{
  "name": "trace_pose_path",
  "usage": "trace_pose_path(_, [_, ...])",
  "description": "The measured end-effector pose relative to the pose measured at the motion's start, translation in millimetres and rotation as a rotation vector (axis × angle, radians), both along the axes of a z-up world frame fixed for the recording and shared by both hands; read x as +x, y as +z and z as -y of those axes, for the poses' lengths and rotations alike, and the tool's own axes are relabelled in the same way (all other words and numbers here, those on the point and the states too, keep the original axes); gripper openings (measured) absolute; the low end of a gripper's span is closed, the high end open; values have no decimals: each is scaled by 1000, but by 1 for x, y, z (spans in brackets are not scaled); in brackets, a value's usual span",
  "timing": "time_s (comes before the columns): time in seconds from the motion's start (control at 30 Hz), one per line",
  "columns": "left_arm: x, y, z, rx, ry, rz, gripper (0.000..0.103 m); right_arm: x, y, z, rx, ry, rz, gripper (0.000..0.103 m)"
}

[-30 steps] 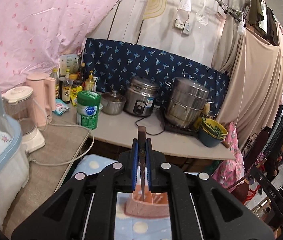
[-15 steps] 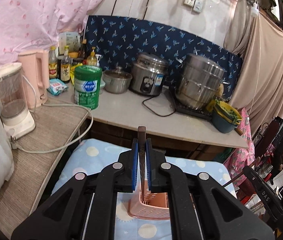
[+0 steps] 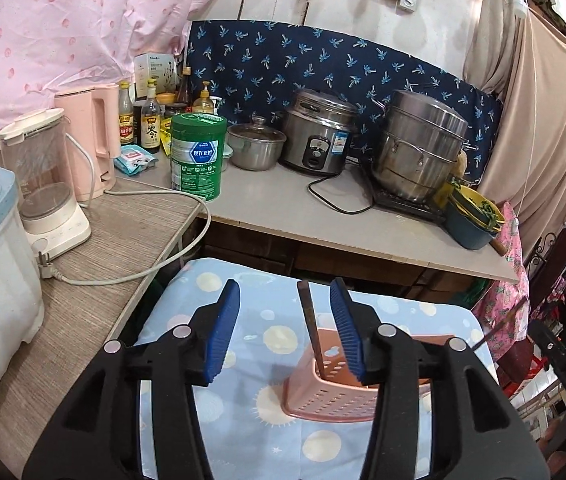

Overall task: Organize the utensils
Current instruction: 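Lower both chopsticks into the pink basket and open both tools, then move both open tools back over the remaining chopsticks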

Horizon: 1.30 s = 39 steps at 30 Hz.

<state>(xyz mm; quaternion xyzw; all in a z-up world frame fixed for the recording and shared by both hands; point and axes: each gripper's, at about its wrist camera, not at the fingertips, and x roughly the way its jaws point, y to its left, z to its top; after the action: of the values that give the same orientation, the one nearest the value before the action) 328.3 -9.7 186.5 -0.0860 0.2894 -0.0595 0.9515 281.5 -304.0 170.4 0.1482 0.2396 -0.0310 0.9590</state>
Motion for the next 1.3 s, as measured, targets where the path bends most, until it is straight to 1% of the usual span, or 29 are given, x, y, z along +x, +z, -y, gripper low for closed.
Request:
trace_pose_path(0.1, [-10, 2, -1, 13, 5, 3, 48, -14, 0, 1, 15, 1, 4, 40])
trace_pose_path(0.17, [-19, 4, -3, 21, 5, 6, 52, -25, -1, 0, 7, 1, 2, 44])
trace_pose_path(0.23, [-27, 4, -4, 31, 3, 8, 53, -37, -3, -3, -1, 4, -1, 45])
trace_pose_path(0.33, [-43, 1, -5, 42, -3, 6, 54, -58, -11, -5, -3, 10, -14, 45])
trace_pose_path(0.5, [-74, -12, -9, 60, -6, -14, 55, -95, -25, -12, -22, 16, -45, 46])
trace_pose_path(0.63, [-103, -32, -12, 89, -12, -43, 55, -128, -41, -21, -58, 30, -79, 47])
trace_pose_path(0.8, [-138, -67, -20, 91, -22, -124, 55, -165, -69, -32, -87, 51, -144, 47])
trace_pose_path(0.9, [-157, -88, -21, 115, -26, -163, 55, -185, -88, -40, -100, 63, -184, 47])
trace_pose_path(1.17, [-200, -129, -27, 131, -31, -227, 55, -221, -133, -62, -106, 104, -290, 47])
trace_pose_path(1.3, [-213, -142, -27, 129, -40, -252, 55, -233, -153, -68, -114, 111, -329, 47])
